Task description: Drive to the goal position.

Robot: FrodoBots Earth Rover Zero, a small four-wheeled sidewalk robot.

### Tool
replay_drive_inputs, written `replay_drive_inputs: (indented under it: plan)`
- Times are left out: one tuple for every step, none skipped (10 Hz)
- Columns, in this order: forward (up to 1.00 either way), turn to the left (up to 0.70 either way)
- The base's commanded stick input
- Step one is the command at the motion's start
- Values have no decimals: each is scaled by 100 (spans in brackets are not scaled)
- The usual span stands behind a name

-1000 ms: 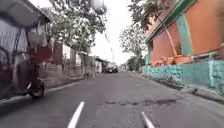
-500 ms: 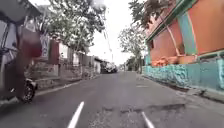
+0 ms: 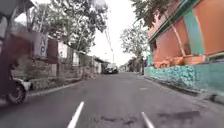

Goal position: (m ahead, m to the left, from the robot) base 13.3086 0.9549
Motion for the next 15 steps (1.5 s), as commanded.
replay_drive_inputs:
  plan:
    - [70, -35]
    - [70, -35]
    - [70, -35]
    - [70, -35]
    - [70, -22]
    - [70, -6]
    - [70, 0]
    - [70, 0]
    - [70, 0]
    - [70, 0]
    - [70, 0]
    - [70, 0]
    - [70, 0]
    - [70, 0]
    - [70, 0]
